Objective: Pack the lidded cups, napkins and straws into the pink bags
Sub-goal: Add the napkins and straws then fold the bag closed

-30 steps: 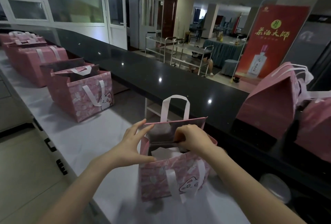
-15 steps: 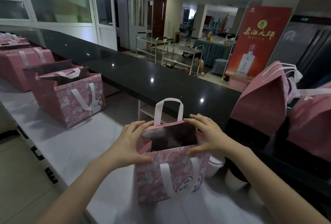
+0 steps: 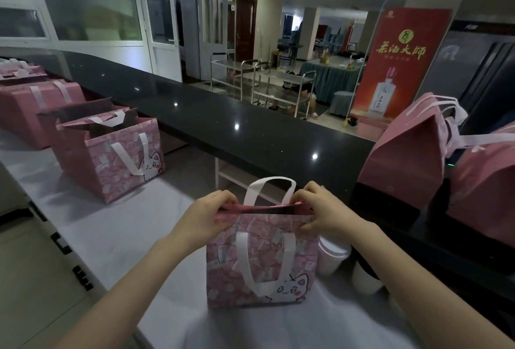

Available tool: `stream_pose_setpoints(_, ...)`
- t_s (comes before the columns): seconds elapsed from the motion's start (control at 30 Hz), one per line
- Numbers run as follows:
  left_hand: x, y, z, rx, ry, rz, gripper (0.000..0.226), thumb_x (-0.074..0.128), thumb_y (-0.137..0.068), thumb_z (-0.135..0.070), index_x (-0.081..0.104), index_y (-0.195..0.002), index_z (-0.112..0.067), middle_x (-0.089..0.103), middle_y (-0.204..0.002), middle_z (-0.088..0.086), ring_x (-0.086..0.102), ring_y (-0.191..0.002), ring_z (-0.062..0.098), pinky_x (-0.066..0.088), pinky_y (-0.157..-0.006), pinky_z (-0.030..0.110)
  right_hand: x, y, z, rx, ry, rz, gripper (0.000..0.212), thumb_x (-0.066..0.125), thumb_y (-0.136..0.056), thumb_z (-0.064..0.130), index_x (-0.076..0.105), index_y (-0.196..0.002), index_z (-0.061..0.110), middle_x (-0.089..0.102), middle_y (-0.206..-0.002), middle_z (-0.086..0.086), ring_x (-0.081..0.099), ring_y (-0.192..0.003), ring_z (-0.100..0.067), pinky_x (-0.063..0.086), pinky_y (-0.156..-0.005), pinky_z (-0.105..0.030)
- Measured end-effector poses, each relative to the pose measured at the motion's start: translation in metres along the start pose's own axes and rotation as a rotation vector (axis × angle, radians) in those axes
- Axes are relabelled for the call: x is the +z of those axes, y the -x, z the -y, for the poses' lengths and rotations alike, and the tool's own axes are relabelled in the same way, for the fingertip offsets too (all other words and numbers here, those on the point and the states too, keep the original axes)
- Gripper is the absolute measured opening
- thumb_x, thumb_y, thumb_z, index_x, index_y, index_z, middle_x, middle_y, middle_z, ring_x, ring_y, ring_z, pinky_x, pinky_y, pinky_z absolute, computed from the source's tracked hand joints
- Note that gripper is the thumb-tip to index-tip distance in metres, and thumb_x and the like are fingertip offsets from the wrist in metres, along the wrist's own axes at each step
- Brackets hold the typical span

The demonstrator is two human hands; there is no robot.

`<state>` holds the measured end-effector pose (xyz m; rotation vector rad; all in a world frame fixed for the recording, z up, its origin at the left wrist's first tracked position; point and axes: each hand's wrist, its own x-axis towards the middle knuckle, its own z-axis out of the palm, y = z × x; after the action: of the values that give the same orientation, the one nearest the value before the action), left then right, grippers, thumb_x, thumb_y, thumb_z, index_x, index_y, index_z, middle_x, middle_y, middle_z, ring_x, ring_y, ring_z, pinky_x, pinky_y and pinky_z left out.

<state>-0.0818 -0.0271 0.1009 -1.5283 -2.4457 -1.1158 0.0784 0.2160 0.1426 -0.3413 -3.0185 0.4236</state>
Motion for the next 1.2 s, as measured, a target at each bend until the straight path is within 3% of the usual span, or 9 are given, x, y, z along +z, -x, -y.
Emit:
stream_pose_setpoints(0.03,0.001,0.0,-0.001,-0.001,-0.002,-0.011,0.038,0.08,-0.076,-0.014,0.054,-0.093,-0.037,0.059,-0.088,-0.024,0.059,-0.083,-0.006,0.044,-0.069,0.007,0.002,0.002,0.0,0.014,-0.041,-0.009,0.051,0.081,-0.066,0.034,0.055,-0.11,0.036,0.041,-0.111,0.013,0.048,-0.1,-0.012,0.044,-0.094,-0.03)
stream_pose_setpoints(0.1,0.003,0.001,-0.001,0.001,0.017,-0.024,0.036,0.081,-0.075,-0.015,0.054,-0.09,-0.034,0.059,-0.086,-0.022,0.059,-0.082,-0.002,0.045,-0.068,0.009,0.007,0.006,0.0,0.014,-0.046,-0.037,0.046,0.081,-0.067,0.031,0.054,-0.104,0.034,0.045,-0.108,0.015,0.048,-0.096,-0.009,0.046,-0.081,-0.025)
stream_pose_setpoints(0.23,0.005,0.003,0.0,-0.035,0.016,-0.03,0.036,0.08,-0.072,-0.008,0.053,-0.086,-0.026,0.061,-0.085,-0.016,0.061,-0.081,0.004,0.052,-0.07,0.02,0.023,0.012,-0.006,-0.022,-0.004,-0.132,0.038,0.079,-0.067,0.026,0.049,-0.091,0.029,0.05,-0.088,0.02,0.043,-0.087,-0.01,0.04,-0.071,-0.026)
stream_pose_setpoints(0.33,0.006,0.007,0.003,-0.023,-0.029,-0.032,0.035,0.08,-0.071,-0.001,0.054,-0.078,-0.023,0.061,-0.081,-0.014,0.058,-0.076,0.002,0.044,-0.066,0.01,0.032,0.016,-0.009,-0.028,-0.035,-0.202,0.031,0.08,-0.069,0.024,0.051,-0.08,0.025,0.052,-0.08,0.017,0.042,-0.082,-0.009,0.038,-0.066,-0.024)
stream_pose_setpoints(0.5,0.009,0.015,0.003,0.05,-0.096,-0.052,0.018,0.076,-0.076,0.001,0.065,-0.084,-0.011,0.061,-0.083,-0.006,0.055,-0.071,0.008,0.039,-0.065,0.008,0.038,0.021,-0.007,-0.058,-0.012,-0.25,0.03,0.08,-0.071,0.02,0.051,-0.078,0.025,0.052,-0.078,0.017,0.042,-0.082,-0.008,0.044,-0.065,-0.026)
stream_pose_setpoints(0.7,0.004,0.018,0.005,0.114,-0.133,0.006,0.014,0.076,-0.081,-0.009,0.066,-0.089,-0.013,0.063,-0.09,-0.006,0.055,-0.074,0.007,0.043,-0.067,0.01,0.043,0.024,-0.008,-0.097,0.079,-0.27,0.017,0.078,-0.075,0.019,0.064,-0.084,0.021,0.06,-0.087,0.015,0.047,-0.086,-0.01,0.049,-0.068,-0.029)
stream_pose_setpoints(0.9,0.002,0.019,0.01,0.069,-0.049,-0.03,0.012,0.072,-0.083,-0.006,0.072,-0.089,-0.016,0.065,-0.086,-0.011,0.06,-0.076,0.004,0.052,-0.072,0.015,0.034,0.026,-0.014,-0.011,-0.087,-0.201,0.01,0.071,-0.083,0.026,0.073,-0.092,0.028,0.067,-0.1,0.021,0.055,-0.093,0.002,0.046,-0.081,-0.015)
stream_pose_setpoints(1.03,0.008,0.017,0.01,-0.017,-0.033,-0.079,0.024,0.073,-0.082,-0.003,0.058,-0.083,-0.022,0.062,-0.078,-0.012,0.061,-0.074,0.006,0.052,-0.068,0.017,0.023,0.026,-0.018,0.082,-0.256,-0.151,0.021,0.07,-0.083,0.013,0.064,-0.091,0.031,0.067,-0.093,0.018,0.062,-0.088,0.004,0.051,-0.078,-0.016)
stream_pose_setpoints(1.2,0.012,0.015,0.012,-0.089,0.029,-0.118,0.03,0.074,-0.08,-0.002,0.053,-0.082,-0.023,0.063,-0.076,-0.009,0.062,-0.074,0.008,0.051,-0.067,0.015,0.029,0.024,-0.015,0.102,-0.213,-0.145,0.031,0.073,-0.076,0.009,0.067,-0.1,0.029,0.068,-0.095,0.014,0.063,-0.088,-0.002,0.053,-0.082,-0.024)
